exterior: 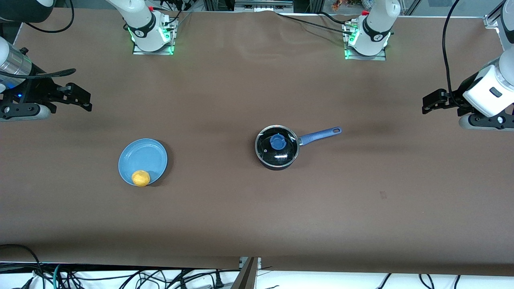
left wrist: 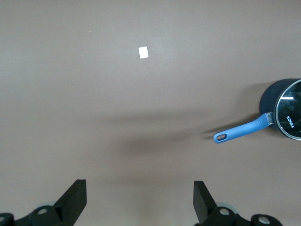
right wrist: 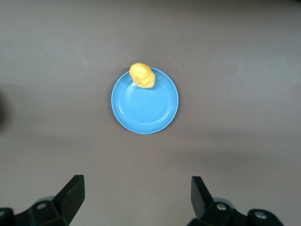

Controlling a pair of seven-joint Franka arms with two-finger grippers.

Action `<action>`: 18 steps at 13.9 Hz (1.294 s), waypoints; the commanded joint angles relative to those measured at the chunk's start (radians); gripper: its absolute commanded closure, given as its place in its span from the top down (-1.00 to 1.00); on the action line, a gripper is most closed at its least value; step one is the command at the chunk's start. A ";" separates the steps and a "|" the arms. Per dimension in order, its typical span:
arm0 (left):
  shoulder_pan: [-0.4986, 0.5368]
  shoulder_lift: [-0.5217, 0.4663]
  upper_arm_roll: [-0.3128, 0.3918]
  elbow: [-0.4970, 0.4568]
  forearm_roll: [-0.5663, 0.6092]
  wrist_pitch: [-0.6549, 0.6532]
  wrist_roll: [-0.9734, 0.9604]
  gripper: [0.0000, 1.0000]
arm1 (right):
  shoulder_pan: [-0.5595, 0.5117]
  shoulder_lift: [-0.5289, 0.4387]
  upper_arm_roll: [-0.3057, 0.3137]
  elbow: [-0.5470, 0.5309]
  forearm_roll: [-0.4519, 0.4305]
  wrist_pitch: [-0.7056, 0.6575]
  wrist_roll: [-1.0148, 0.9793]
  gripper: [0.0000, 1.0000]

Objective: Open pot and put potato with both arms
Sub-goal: 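Reach the left gripper to the blue knob of the pot lid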

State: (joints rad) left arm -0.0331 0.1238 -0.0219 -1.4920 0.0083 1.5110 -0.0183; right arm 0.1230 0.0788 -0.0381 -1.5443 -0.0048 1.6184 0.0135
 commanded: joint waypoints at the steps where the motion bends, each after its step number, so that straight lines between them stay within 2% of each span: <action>1: -0.001 -0.016 0.005 -0.010 -0.019 -0.009 0.017 1.00 | -0.002 0.007 0.003 0.021 -0.003 -0.008 -0.017 1.00; 8: -0.011 -0.009 0.002 -0.014 -0.022 -0.009 0.017 1.00 | -0.002 0.006 0.003 0.021 -0.003 -0.008 -0.017 1.00; 11: -0.025 0.008 -0.022 -0.016 -0.025 -0.006 -0.032 1.00 | -0.002 0.006 0.003 0.021 -0.003 -0.009 -0.017 1.00; 14: -0.045 0.081 -0.085 -0.013 -0.102 0.024 -0.159 1.00 | -0.002 0.006 0.004 0.021 -0.003 -0.009 -0.010 1.00; 18: -0.063 0.206 -0.239 -0.013 -0.088 0.222 -0.402 1.00 | -0.002 0.006 0.012 0.021 -0.003 -0.018 -0.007 1.00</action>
State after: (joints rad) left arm -0.0876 0.2676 -0.2151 -1.5208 -0.0785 1.6715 -0.3286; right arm 0.1239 0.0790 -0.0318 -1.5434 -0.0048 1.6170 0.0134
